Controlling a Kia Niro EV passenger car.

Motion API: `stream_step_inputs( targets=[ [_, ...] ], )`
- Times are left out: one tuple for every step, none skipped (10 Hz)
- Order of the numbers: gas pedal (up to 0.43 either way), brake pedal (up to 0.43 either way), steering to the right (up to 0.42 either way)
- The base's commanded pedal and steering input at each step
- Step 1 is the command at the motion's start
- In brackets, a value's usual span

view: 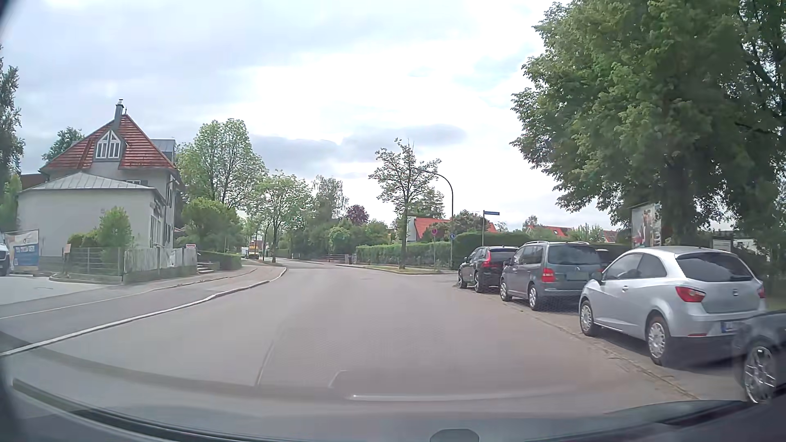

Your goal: Follow the waypoints while adhering to traffic rules and regulations

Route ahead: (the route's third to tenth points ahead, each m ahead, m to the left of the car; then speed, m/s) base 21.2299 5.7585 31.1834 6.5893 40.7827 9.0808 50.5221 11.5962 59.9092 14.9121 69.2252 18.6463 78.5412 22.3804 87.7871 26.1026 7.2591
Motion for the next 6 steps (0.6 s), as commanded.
stream_step_inputs(
  targets=[
    [0.189,0.0,-0.025],
    [0.189,0.0,-0.025],
    [0.197,0.0,-0.025],
    [0.209,0.0,-0.025],
    [0.209,0.0,-0.025],
    [0.209,0.0,-0.025]
  ],
)
